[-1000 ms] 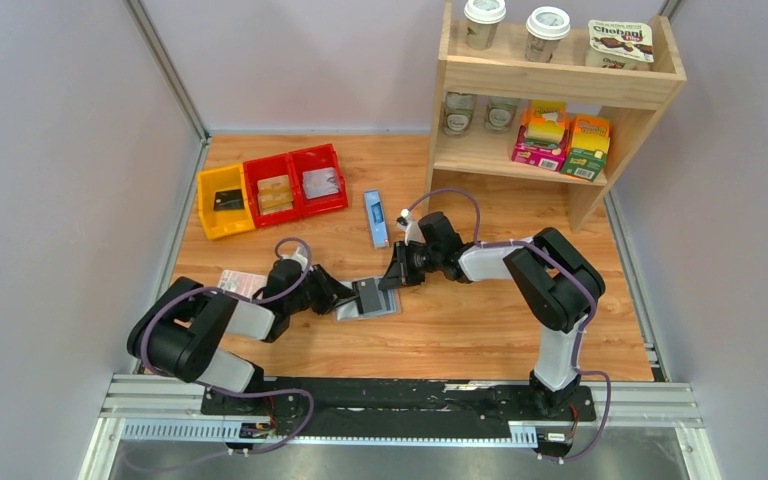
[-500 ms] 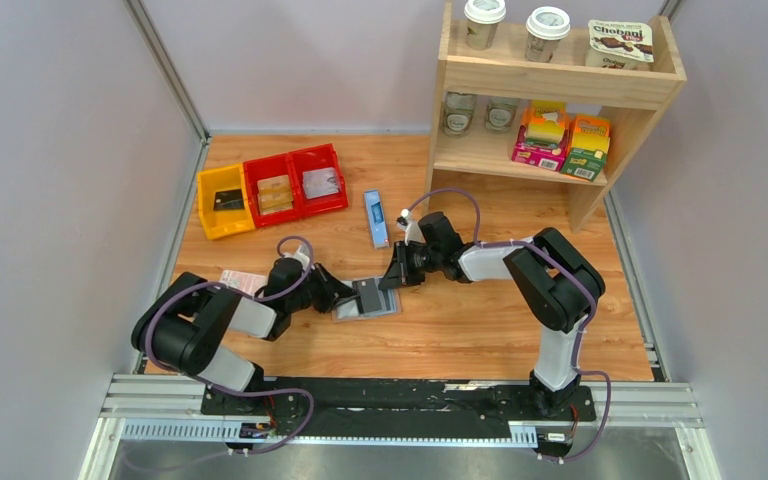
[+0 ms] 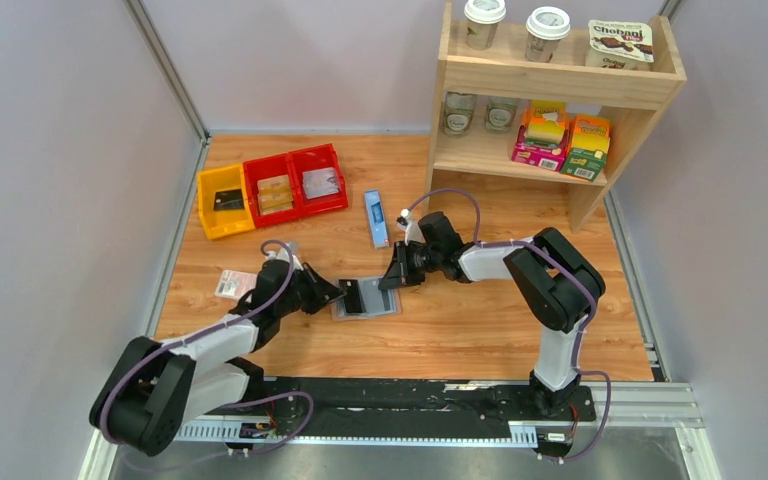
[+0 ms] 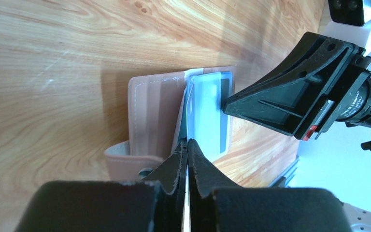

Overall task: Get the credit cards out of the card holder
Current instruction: Remove the credit card from the card holder, then place the credit card in the storage box.

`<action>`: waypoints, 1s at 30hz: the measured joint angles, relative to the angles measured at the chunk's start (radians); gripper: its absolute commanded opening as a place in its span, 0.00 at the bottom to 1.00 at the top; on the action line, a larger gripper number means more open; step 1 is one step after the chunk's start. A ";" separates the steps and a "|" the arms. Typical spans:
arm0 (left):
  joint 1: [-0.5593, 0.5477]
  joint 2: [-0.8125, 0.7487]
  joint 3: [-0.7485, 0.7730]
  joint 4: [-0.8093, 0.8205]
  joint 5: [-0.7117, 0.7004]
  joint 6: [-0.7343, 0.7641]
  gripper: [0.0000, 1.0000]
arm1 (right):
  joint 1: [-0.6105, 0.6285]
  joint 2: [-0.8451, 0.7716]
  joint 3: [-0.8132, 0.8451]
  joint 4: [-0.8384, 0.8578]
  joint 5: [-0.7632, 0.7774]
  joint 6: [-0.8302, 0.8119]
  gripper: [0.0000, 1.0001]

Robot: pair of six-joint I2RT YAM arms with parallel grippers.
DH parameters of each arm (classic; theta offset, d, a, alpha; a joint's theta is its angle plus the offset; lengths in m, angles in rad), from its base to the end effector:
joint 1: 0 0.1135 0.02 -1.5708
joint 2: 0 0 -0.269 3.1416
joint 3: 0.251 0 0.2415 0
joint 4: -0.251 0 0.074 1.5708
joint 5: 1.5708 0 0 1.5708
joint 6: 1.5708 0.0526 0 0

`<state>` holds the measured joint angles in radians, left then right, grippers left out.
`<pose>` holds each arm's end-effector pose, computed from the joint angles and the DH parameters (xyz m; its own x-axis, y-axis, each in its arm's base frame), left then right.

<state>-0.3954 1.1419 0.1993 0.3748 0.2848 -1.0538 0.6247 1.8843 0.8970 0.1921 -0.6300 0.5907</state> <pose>0.1780 -0.0903 0.1372 -0.7567 -0.5882 -0.2854 -0.1407 0.5727 -0.8076 0.2767 0.2377 0.1240 -0.9306 -0.1161 -0.3472 -0.3478 0.5766 0.7393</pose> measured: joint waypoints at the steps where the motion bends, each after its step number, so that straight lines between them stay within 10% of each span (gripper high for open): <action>1: 0.000 -0.032 0.000 -0.035 -0.012 0.010 0.03 | 0.000 0.000 0.000 0.000 0.000 0.000 0.05; 17: 0.017 -0.643 0.132 -0.547 -0.396 0.126 0.00 | 0.000 0.000 0.006 -0.011 -0.001 -0.001 0.05; 30: 0.255 -0.494 0.234 -0.375 -0.611 0.012 0.00 | 0.000 0.000 0.021 -0.047 -0.002 -0.001 0.05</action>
<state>-0.1406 0.6479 0.4335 -0.0002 -0.3260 -1.0420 0.6247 1.8843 0.9176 0.1452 -0.6319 0.5896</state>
